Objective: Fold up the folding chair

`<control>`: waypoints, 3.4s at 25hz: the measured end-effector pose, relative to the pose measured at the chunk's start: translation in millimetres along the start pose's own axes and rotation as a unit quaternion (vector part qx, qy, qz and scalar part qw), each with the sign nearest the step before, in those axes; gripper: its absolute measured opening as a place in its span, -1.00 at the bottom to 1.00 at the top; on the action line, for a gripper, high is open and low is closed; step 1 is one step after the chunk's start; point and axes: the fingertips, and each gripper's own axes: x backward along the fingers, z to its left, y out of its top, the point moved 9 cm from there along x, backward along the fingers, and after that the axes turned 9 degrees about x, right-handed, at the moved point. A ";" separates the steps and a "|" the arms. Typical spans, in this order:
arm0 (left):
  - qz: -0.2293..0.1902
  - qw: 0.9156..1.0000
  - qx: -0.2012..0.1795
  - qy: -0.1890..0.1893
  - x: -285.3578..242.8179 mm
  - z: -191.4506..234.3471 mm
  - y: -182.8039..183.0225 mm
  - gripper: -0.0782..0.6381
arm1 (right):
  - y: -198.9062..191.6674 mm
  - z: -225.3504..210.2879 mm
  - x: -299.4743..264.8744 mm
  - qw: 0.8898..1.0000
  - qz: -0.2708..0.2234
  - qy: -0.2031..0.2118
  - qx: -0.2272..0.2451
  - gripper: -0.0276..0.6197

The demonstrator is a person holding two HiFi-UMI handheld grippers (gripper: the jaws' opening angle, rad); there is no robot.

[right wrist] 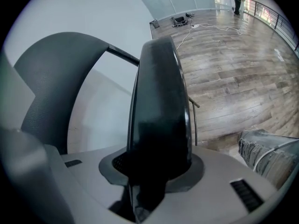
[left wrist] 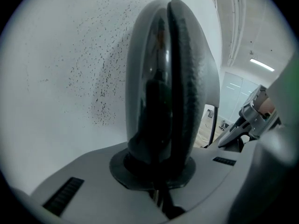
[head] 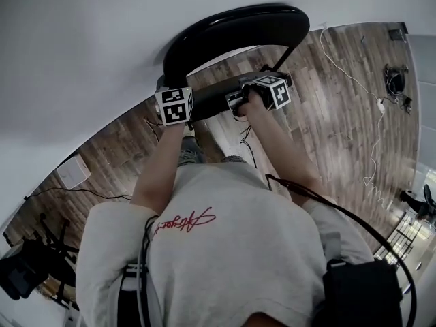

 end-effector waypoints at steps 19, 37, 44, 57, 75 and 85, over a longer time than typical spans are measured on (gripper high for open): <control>0.026 0.999 -0.029 0.023 -8.8 3.5 10.0 -0.73 | 8.9 62.3 -24.8 0.998 0.017 -0.057 0.005 -0.48; 0.074 0.995 -0.009 -0.061 -0.3 7.0 22.3 -0.06 | 10.8 75.8 -25.6 0.997 -0.035 0.007 0.067 -0.11; 0.078 0.994 -0.026 -0.066 15.8 20.0 18.0 0.09 | 19.6 71.9 0.3 0.989 -0.092 0.035 0.110 -0.07; -0.004 0.999 -0.004 -0.043 102.9 20.3 21.5 0.19 | 10.3 60.3 85.4 0.921 -0.185 0.161 0.301 -0.04; -0.232 0.961 -0.028 -0.145 256.9 -225.3 -62.7 0.16 | -43.8 -96.8 293.4 0.674 -0.347 0.329 0.564 -0.76; -0.289 0.950 -0.080 -0.091 373.9 -305.5 -114.8 -0.73 | -74.8 -200.6 384.0 0.633 -0.326 0.405 0.573 -0.84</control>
